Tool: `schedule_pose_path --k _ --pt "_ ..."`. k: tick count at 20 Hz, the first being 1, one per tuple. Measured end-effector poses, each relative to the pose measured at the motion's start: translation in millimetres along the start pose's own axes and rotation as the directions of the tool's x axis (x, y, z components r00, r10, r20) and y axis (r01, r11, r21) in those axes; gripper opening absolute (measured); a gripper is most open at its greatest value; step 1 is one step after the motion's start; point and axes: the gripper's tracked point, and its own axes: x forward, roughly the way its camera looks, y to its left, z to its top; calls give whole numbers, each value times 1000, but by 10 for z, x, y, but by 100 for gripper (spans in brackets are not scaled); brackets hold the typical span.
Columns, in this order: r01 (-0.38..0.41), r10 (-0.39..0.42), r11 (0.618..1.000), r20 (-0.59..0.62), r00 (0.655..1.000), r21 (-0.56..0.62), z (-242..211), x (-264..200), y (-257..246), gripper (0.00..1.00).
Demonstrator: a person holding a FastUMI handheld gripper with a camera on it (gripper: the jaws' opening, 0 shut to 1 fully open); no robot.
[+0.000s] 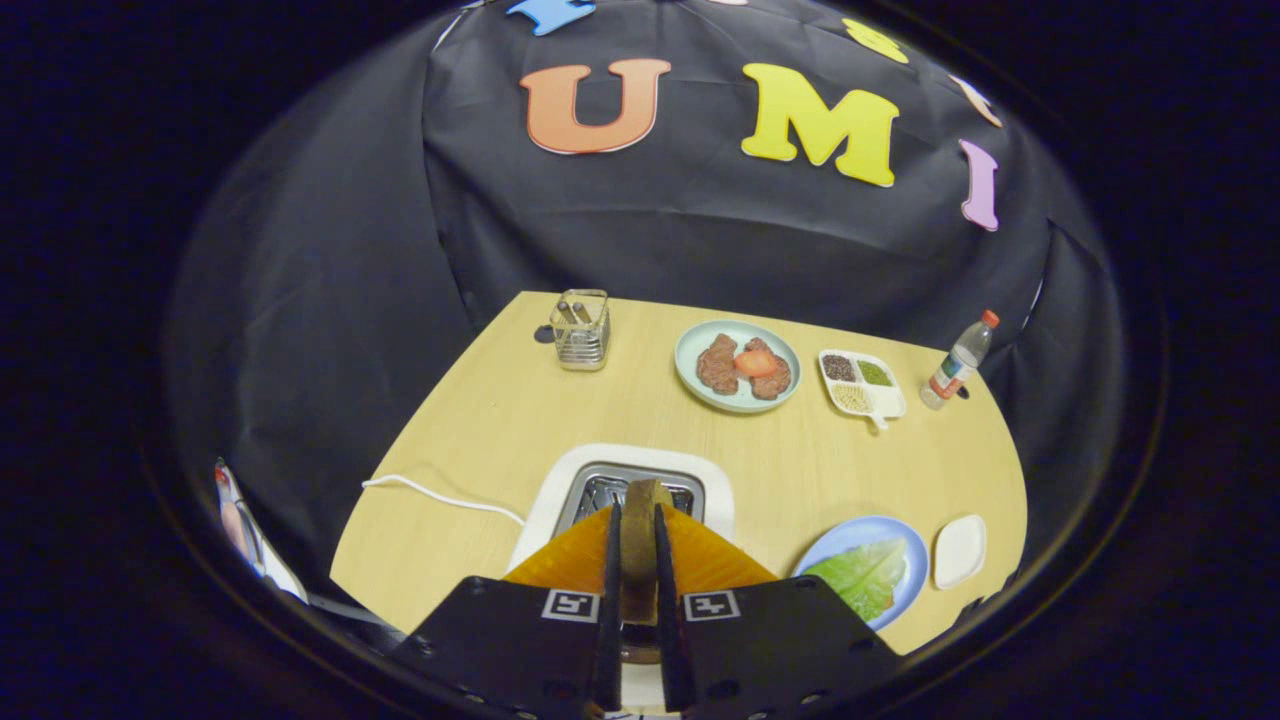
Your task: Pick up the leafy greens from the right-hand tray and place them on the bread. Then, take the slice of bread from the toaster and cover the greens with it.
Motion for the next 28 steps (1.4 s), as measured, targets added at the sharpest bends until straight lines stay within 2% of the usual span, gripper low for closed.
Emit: schedule_pose_path --k 7,8,14,17,22,28 --pt "-3 2 1000 88 996 18 352 -527 -60 16" --pt "2 -5 1000 107 994 31 393 -604 -87 6" --pt "21 -35 997 215 976 68 742 -1194 -286 5" --pt "34 -53 996 242 969 80 775 -1364 -453 5" --pt "53 -80 989 201 976 137 540 -1283 -811 5" --pt "131 -149 978 103 983 166 10 -787 -1421 5"
